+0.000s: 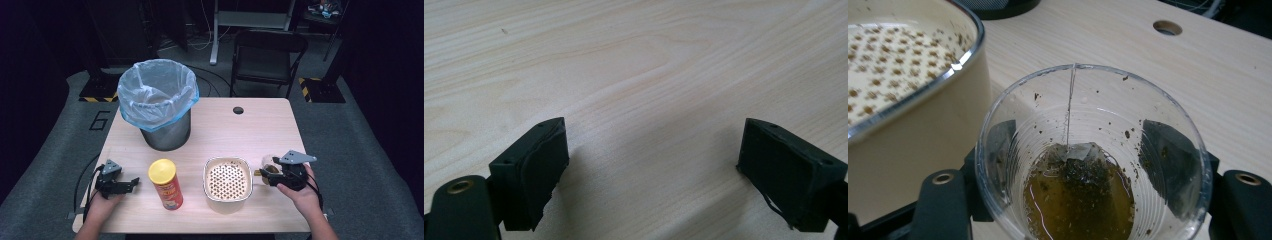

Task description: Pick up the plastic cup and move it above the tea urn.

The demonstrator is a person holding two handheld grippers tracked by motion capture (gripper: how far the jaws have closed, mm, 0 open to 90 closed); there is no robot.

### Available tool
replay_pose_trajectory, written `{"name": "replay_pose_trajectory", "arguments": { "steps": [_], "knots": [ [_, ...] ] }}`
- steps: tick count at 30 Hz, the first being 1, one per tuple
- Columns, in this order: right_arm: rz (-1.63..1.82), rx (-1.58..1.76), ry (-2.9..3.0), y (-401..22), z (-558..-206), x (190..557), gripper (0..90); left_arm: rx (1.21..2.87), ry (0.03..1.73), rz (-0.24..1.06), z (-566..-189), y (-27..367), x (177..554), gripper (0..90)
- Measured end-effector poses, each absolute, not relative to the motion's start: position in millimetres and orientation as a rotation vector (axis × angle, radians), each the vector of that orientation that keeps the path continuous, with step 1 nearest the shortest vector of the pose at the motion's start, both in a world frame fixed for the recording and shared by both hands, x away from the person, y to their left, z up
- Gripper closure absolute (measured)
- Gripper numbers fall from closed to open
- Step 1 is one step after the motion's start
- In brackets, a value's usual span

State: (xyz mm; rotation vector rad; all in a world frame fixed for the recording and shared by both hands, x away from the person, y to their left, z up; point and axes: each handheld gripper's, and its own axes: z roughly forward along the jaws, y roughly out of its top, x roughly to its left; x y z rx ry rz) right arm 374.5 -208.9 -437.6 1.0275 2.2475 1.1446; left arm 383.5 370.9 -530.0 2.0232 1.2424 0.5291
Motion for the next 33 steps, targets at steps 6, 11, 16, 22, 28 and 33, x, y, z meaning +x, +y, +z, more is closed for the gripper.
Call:
{"name": "replay_pose_trajectory", "arguments": {
  "steps": [6, 11, 16, 22, 28, 33],
  "knots": [
    [1.161, 0.966, 2.253, -202, -414, 384, 31.5, 2.023, 1.241, 0.533, -530, 371, 384, 12.3],
    [1.148, 0.839, 2.280, -194, -396, 394, 31.5, 2.022, 1.243, 0.528, -530, 371, 383, 12.3],
    [1.123, 0.714, 2.270, -179, -381, 407, 31.5, 2.023, 1.243, 0.529, -530, 371, 383, 12.3],
    [1.142, 0.606, 2.263, -161, -373, 424, 31.7, 2.023, 1.243, 0.528, -530, 371, 383, 12.3],
    [1.186, 0.480, 2.250, -144, -368, 439, 31.8, 2.024, 1.242, 0.529, -530, 371, 383, 12.3],
    [1.231, 0.455, 2.255, -136, -370, 448, 31.9, 2.023, 1.243, 0.529, -530, 371, 383, 12.3]
  ]
}}
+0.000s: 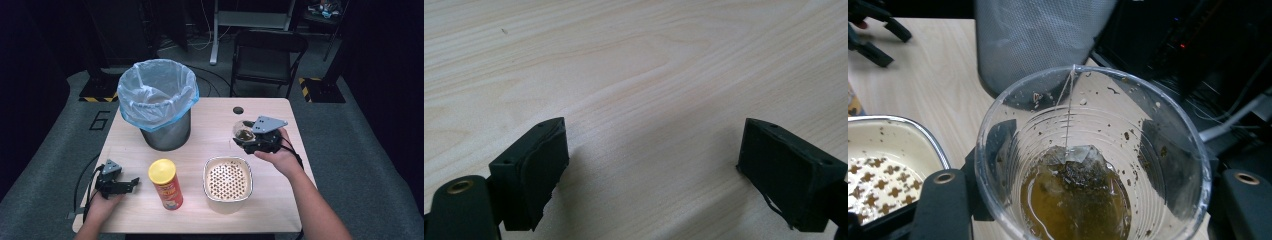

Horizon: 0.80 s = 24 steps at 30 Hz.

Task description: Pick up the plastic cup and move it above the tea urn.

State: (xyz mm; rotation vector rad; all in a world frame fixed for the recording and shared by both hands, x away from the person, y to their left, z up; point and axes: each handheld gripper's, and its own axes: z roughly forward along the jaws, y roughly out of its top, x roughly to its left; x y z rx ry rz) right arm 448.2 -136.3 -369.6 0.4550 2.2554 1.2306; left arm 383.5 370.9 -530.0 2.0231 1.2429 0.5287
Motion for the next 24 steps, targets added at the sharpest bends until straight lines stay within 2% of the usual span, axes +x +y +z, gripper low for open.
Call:
{"name": "replay_pose_trajectory", "arguments": {
  "steps": [9, 24],
  "knots": [
    [1.249, 0.276, 2.298, -125, -377, 460, 32.0, 2.023, 1.240, 0.534, -530, 371, 384, 12.3],
    [1.124, 0.027, 2.254, -114, -386, 438, 32.1, 2.020, 1.245, 0.532, -530, 370, 383, 12.3]
  ]
}}
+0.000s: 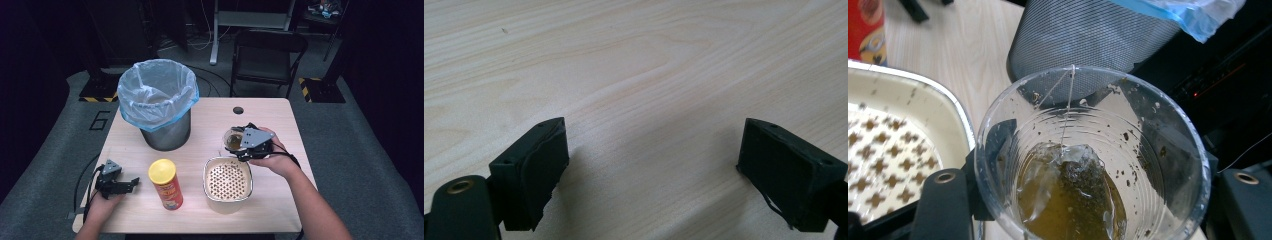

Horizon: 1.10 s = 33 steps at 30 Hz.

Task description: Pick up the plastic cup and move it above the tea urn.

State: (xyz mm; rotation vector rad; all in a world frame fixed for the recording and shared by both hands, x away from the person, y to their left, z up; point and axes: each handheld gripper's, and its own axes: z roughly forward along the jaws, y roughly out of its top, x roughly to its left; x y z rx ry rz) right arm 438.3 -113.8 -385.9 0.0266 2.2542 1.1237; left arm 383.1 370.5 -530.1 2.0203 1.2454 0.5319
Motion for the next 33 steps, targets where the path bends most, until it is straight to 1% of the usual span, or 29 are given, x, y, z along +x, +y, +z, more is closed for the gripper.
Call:
{"name": "replay_pose_trajectory", "arguments": {
  "steps": [9, 24, 33],
  "knots": [
    [1.085, -0.020, 2.238, -116, -389, 427, 32.0, 2.020, 1.246, 0.532, -530, 370, 383, 12.3],
    [1.058, -0.072, 2.195, -115, -391, 418, 32.2, 2.020, 1.246, 0.532, -530, 370, 383, 12.3],
    [0.869, -0.262, 2.144, -98, -392, 396, 32.5, 2.020, 1.246, 0.531, -530, 370, 383, 12.3]
  ]
}}
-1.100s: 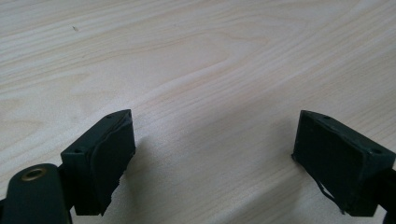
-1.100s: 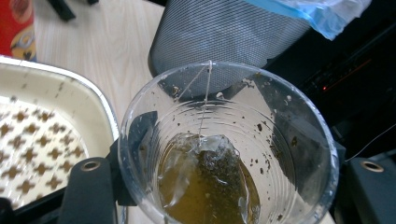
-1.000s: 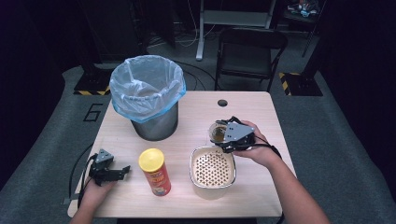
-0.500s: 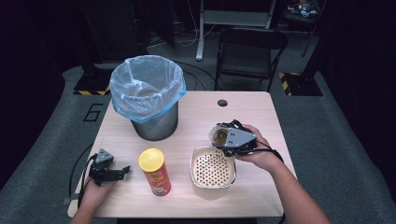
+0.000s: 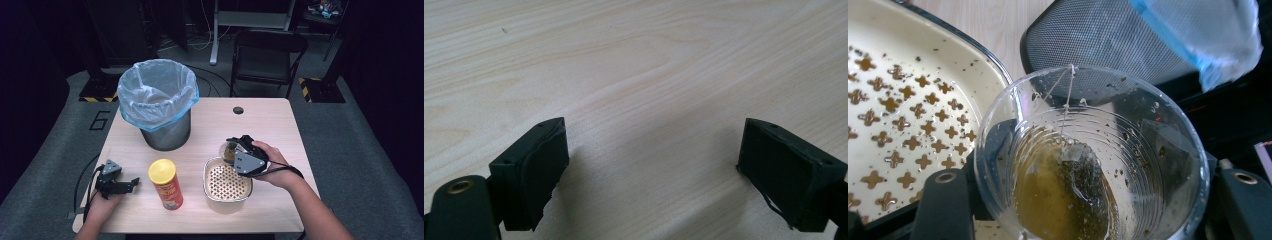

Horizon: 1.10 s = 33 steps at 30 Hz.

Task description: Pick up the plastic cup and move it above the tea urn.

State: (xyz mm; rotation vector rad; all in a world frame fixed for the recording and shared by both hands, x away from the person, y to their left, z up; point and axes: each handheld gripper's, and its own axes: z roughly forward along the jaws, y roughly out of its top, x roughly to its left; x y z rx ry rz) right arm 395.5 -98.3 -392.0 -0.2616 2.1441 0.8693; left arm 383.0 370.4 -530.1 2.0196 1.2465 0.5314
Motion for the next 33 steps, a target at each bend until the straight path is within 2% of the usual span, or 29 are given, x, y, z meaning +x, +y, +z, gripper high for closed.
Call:
{"name": "replay_pose_trajectory", "arguments": {
  "steps": [4, 11, 19, 25, 33],
  "knots": [
    [0.779, -0.347, 2.096, -93, -390, 385, 32.5, 2.020, 1.247, 0.531, -530, 370, 383, 12.3],
    [0.350, -0.651, 1.860, -74, -404, 356, 32.6, 2.020, 1.246, 0.531, -530, 370, 383, 12.3],
    [0.065, -0.843, 1.657, -64, -407, 343, 32.8, 2.020, 1.247, 0.531, -530, 370, 383, 12.3],
    [-0.095, -0.936, 1.612, -60, -409, 334, 32.2, 2.020, 1.246, 0.531, -530, 370, 383, 12.3],
    [-0.037, -0.898, 1.637, -60, -404, 332, 32.0, 2.020, 1.246, 0.531, -530, 370, 383, 12.3]
  ]
}}
